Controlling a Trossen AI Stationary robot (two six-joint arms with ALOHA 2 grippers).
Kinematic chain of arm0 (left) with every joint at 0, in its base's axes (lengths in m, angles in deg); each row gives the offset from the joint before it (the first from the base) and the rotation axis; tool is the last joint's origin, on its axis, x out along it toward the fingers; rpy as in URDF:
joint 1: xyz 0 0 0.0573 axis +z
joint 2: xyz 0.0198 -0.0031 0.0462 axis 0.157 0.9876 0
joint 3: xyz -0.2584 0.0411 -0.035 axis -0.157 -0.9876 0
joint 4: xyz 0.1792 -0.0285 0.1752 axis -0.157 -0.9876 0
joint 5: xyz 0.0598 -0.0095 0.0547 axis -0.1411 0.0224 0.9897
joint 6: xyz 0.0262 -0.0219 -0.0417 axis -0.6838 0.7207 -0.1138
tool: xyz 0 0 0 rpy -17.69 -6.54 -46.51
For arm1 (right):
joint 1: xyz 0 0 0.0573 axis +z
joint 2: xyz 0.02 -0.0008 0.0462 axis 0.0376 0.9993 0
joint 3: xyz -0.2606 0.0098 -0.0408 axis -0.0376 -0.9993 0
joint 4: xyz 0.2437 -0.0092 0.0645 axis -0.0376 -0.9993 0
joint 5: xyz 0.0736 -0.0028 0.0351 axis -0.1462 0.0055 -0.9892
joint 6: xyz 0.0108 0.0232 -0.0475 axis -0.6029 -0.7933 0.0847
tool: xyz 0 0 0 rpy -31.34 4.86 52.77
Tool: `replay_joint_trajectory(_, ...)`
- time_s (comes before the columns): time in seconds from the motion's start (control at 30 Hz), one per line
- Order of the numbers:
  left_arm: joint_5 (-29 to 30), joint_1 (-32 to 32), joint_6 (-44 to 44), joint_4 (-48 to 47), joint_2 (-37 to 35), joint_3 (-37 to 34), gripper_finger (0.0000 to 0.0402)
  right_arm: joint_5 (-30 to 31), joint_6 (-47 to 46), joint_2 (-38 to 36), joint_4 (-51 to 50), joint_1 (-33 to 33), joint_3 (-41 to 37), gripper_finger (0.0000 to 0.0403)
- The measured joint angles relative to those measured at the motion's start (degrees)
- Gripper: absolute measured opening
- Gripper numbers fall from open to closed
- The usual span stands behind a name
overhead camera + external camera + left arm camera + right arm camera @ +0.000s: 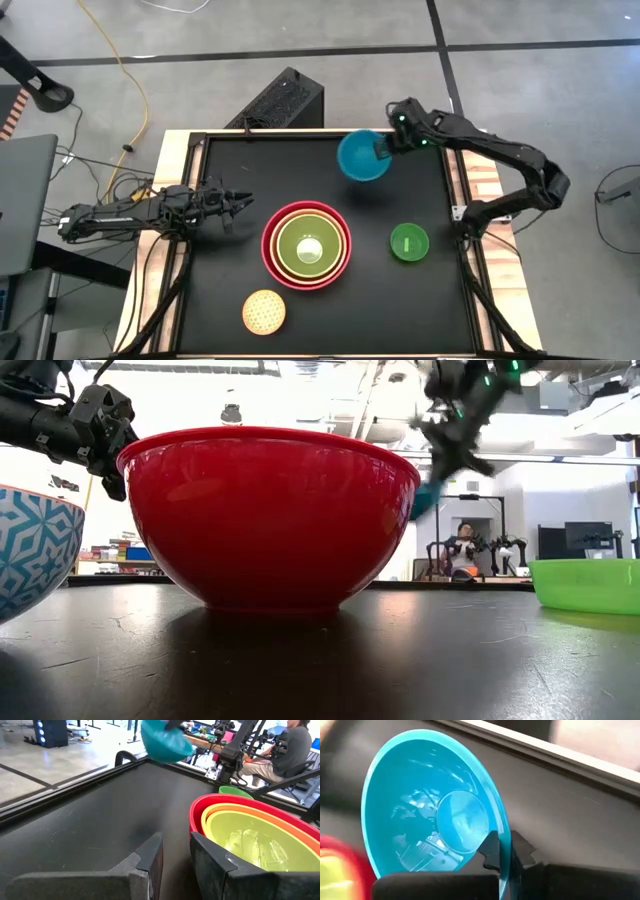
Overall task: Nest bowls inside each other
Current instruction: Stack the blue bowl on top of the light green bowl
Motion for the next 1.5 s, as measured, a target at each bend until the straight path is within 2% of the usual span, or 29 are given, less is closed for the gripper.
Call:
replay_joint_trajectory(0.17, 0.0, -0.02, -0.14, 0.02, 0.0, 0.0, 0.0087, 1.46, -4.77, 1.46, 4.52, 14.73, 7.21, 0.0013)
replay_joint_trajectory(0.33, 0.31, 0.0, -0.24, 0.02, 0.0, 0.0, 0.0087, 4.44, -9.4, 6.6, 5.38, 28.61, 13.52, 0.0012)
replay_joint_trajectory(0.57, 0.35, -0.01, -0.46, 0.03, 0.0, 0.0, 0.0087, 5.94, -12.36, 18.78, 4.45, 40.01, 21.85, 0.0012)
replay_joint_trajectory(0.8, 0.03, -0.01, 0.01, 0.03, -0.02, 0.0, 0.0087, 6.05, -13.79, 27.98, -1.31, 41.27, 27.93, 0.0012)
replay_joint_trajectory(1.13, -0.61, -0.02, 0.37, 0.06, -0.02, 0.0, 0.0087, 5.91, -15.58, 30.2, -3.91, 40.67, 28.22, 0.0014)
replay_joint_trajectory(1.3, -0.61, -0.02, 0.04, 0.06, -0.01, 0.0, 0.0087, 8.55, -16.46, 30.17, -4.6, 41.59, 28.24, 0.0016)
replay_joint_trajectory(1.5, -0.61, 0.0, 0.0, 0.13, -0.02, 0.0, 0.0087, 8.97, -16.46, 33.89, -4.76, 41.73, 28.2, 0.0016)
